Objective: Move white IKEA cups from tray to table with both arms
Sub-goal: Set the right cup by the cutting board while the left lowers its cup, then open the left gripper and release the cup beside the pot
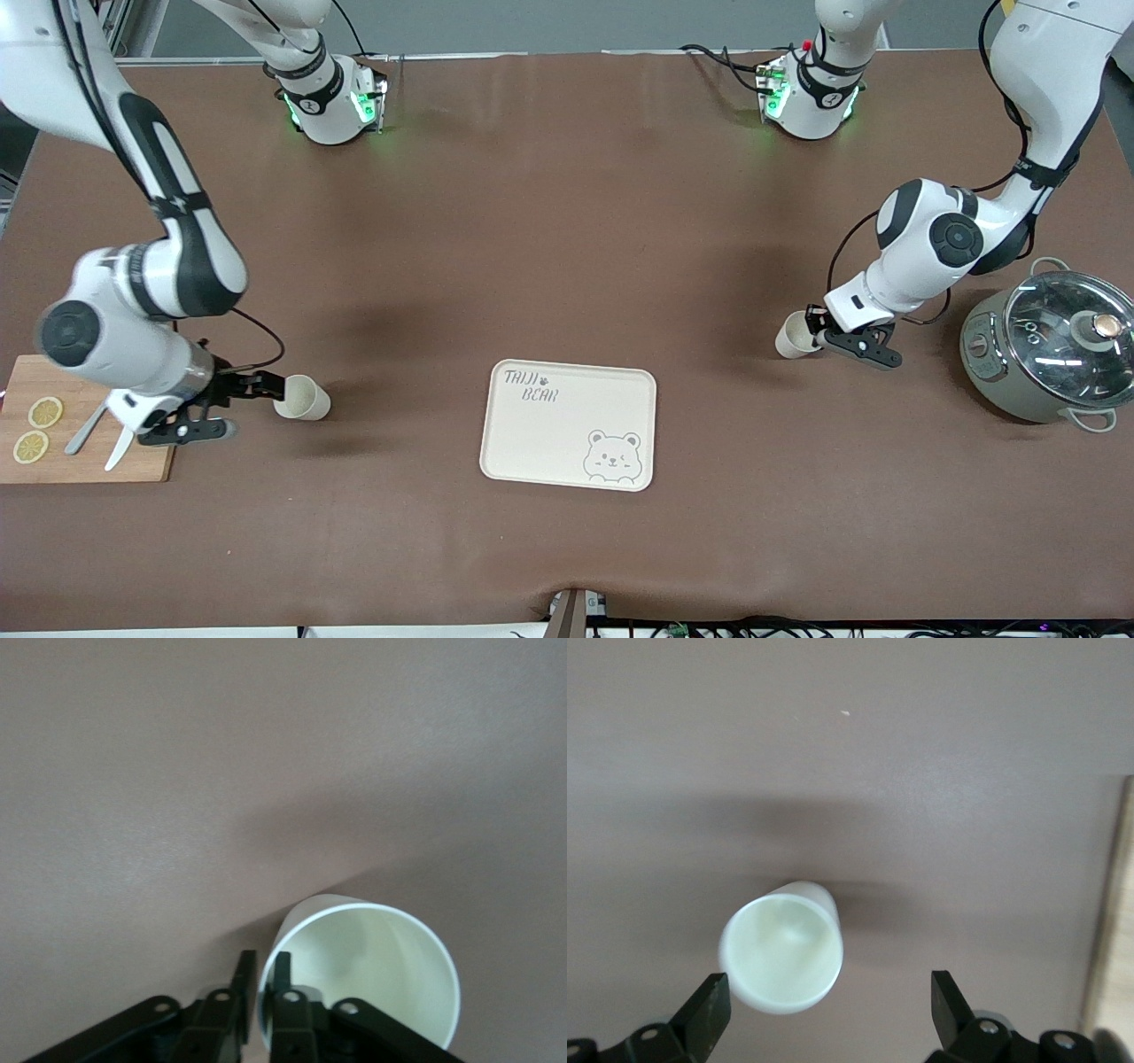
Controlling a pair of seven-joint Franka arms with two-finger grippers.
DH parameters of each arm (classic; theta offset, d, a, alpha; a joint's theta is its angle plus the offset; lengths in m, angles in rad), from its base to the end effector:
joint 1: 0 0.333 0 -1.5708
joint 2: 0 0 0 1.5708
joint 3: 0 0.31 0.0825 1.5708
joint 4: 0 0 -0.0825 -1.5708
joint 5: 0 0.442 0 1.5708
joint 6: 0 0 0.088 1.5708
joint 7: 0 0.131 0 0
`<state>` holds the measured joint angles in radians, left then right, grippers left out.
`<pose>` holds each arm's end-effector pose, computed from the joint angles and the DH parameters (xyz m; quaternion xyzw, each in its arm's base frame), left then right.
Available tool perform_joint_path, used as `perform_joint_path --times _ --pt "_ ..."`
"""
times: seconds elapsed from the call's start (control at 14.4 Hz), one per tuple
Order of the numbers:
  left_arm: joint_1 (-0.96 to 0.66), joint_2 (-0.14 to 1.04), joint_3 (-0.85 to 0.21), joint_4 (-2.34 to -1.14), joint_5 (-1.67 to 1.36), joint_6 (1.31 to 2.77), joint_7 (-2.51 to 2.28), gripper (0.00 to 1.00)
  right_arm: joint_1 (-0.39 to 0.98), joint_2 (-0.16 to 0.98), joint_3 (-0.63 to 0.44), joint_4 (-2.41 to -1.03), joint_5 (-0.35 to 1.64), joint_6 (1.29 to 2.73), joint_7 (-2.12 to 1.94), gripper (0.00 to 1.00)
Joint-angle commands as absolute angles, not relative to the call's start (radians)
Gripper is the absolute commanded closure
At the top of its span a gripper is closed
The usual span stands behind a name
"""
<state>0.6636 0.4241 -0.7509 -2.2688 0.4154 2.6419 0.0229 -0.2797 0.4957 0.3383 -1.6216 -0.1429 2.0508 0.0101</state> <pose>0.5692 -0.0827 0.1517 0.9769 -0.2041 0.0512 0.0366 0.7212 0.0111 0.2875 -0.9989 -0.0410 0.0187 0.0163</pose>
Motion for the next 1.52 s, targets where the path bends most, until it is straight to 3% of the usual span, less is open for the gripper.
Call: perform_joint_path --times 0.0,0.28,0.76,0.9,1.11,1.32,1.46 --pt "0.669 0.417 -0.749 -2.258 0.512 2.648 -0.033 0.0 -0.288 0.494 0.36 -1.374 -0.109 1.736 -0.003 0.0" --pt "0.667 0.361 -0.776 -2.249 0.515 2.584 -0.121 0.0 -0.298 0.471 0.362 -1.183 -0.115 1.42 -0.015 0.0" --pt "0.669 0.336 -0.914 -2.091 0.496 2.3 -0.239 0.0 -0.419 0.158 0.357 -1.272 -0.104 1.263 -0.069 0.0" --pt "0.669 0.345 -0.954 -1.978 0.433 2.18 -0.248 0.0 -0.426 0.083 0.354 -1.372 -0.104 1.271 -0.06 0.0" --pt "0.614 0.365 -0.966 -1.737 0.339 1.943 -0.25 0.0 -0.443 -0.017 0.353 -1.602 -0.089 1.457 -0.058 0.0" --pt "0.565 0.417 -0.963 -1.538 0.336 1.783 -0.29 0.0 -0.466 -0.034 0.35 -1.638 -0.028 1.486 -0.06 0.0" --pt "0.525 0.42 -0.947 -1.505 0.337 1.761 -0.299 0.0 -0.466 -0.034 0.35 -1.637 -0.028 1.486 -0.06 0.0"
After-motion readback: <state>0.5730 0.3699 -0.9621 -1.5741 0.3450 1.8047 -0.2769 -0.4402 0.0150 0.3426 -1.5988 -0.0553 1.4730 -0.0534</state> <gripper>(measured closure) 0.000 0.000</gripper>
